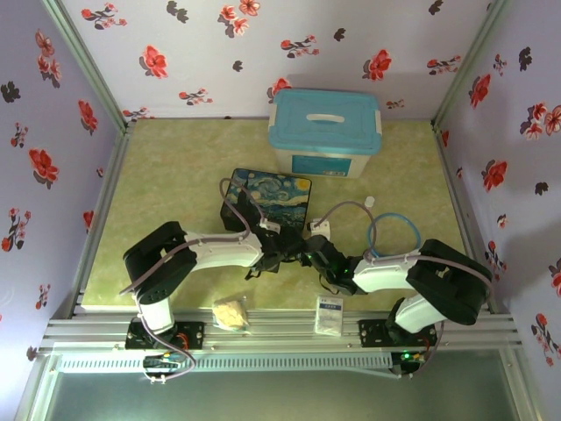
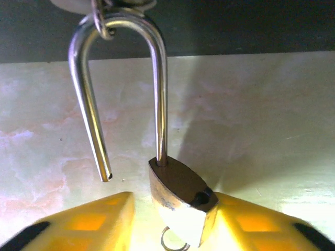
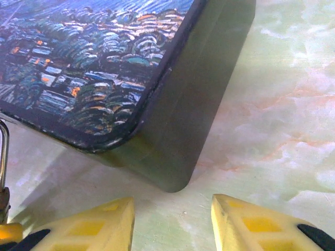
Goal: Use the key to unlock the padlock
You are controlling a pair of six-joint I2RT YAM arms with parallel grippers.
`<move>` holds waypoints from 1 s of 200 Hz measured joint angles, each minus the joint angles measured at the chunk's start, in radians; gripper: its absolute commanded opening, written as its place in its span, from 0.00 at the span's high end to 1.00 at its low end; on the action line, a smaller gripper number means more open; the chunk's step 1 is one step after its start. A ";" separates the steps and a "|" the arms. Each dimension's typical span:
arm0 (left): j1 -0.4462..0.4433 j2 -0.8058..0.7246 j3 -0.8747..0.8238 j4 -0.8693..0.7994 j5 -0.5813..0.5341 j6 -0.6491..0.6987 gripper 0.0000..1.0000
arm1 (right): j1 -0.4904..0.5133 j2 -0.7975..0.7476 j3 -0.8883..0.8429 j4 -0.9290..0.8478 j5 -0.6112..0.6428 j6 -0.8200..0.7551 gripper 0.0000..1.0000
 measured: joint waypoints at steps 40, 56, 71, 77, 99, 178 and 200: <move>-0.018 -0.165 -0.058 0.073 0.029 0.005 0.28 | 0.000 -0.068 -0.040 0.006 0.002 0.043 0.43; -0.013 -0.304 -0.109 0.135 0.048 0.016 0.13 | -0.002 -0.131 -0.083 -0.008 0.005 0.077 0.34; 0.021 -0.437 -0.175 0.202 0.070 0.031 0.00 | -0.006 -0.188 -0.113 -0.008 -0.006 0.104 0.15; 0.042 -0.486 -0.204 0.227 0.082 0.028 0.00 | -0.006 -0.203 -0.120 -0.004 -0.017 0.103 0.11; 0.153 -0.652 -0.325 0.315 0.145 0.032 0.00 | -0.008 -0.216 -0.124 0.032 -0.081 0.105 0.05; 0.412 -0.823 -0.559 0.487 0.371 -0.003 0.00 | 0.003 0.117 0.102 0.150 -0.330 0.058 0.26; 0.434 -0.839 -0.584 0.513 0.399 -0.010 0.00 | 0.003 0.200 0.128 0.208 -0.374 0.059 0.32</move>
